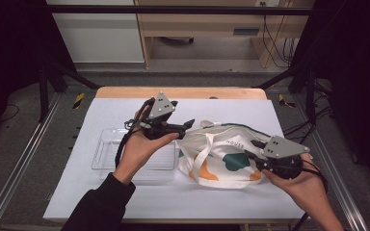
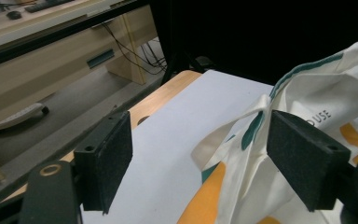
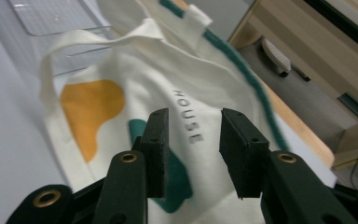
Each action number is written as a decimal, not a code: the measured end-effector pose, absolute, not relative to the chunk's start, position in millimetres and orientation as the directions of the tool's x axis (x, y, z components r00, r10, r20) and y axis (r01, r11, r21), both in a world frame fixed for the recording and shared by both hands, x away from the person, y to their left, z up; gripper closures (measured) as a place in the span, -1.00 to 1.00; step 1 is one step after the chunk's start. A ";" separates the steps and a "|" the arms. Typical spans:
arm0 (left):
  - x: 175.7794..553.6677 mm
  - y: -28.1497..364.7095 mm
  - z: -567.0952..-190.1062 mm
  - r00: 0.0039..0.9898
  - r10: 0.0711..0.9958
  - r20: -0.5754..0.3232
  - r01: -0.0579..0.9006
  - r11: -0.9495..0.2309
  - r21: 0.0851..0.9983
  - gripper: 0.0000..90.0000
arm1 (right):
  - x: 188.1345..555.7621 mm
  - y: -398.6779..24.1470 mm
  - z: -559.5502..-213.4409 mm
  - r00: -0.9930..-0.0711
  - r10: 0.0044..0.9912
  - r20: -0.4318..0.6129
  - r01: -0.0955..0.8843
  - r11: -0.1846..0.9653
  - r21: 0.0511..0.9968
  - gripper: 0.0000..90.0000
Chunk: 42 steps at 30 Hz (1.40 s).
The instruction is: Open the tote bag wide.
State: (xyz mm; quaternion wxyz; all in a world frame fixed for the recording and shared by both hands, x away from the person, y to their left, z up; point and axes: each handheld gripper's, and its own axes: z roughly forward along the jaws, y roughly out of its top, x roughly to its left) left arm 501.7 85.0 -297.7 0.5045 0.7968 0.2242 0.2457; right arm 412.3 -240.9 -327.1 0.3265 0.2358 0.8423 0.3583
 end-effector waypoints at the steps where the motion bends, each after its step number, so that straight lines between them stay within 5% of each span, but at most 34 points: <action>1: 504.0 81.7 -297.8 0.785 0.599 0.159 0.112 -0.389 0.914 -0.36 | 416.2 -243.8 -325.7 -0.671 0.636 -0.381 0.171 0.633 0.755 0.43; 14: 514.1 51.4 -307.7 0.839 0.525 0.140 0.131 -0.446 0.885 -0.17 | 464.4 -248.1 -348.6 -0.657 0.690 -0.304 0.341 0.631 0.697 0.34; 17: 516.6 50.1 -308.6 0.841 0.521 0.146 0.134 -0.461 0.877 -0.17 | 468.3 -244.8 -352.4 -0.666 0.682 -0.301 0.349 0.642 0.683 0.60; 18: 519.3 49.1 -309.7 0.845 0.518 0.130 0.149 -0.463 0.874 -0.17 | 469.8 -243.8 -352.9 -0.661 0.686 -0.306 0.348 0.641 0.684 0.88; 19: 520.8 48.4 -310.3 0.849 0.513 0.127 0.151 -0.466 0.872 -0.16 | 469.6 -244.4 -351.6 -0.659 0.692 -0.295 0.347 0.628 0.697 0.94; 31: 524.1 31.9 -323.3 0.900 0.427 0.086 0.152 -0.492 0.857 -0.09 | 466.0 -248.8 -345.4 -0.666 0.695 -0.271 0.326 0.598 0.732 0.96; 35: 524.9 25.1 -327.9 0.912 0.397 0.105 0.141 -0.542 0.829 0.08 | 463.6 -248.8 -346.8 -0.668 0.697 -0.261 0.319 0.585 0.746 0.96; 42: 532.0 18.2 -326.1 0.922 0.378 0.080 0.168 -0.579 0.798 0.72 | 449.2 -245.4 -347.2 -0.671 0.696 -0.257 0.301 0.572 0.763 0.96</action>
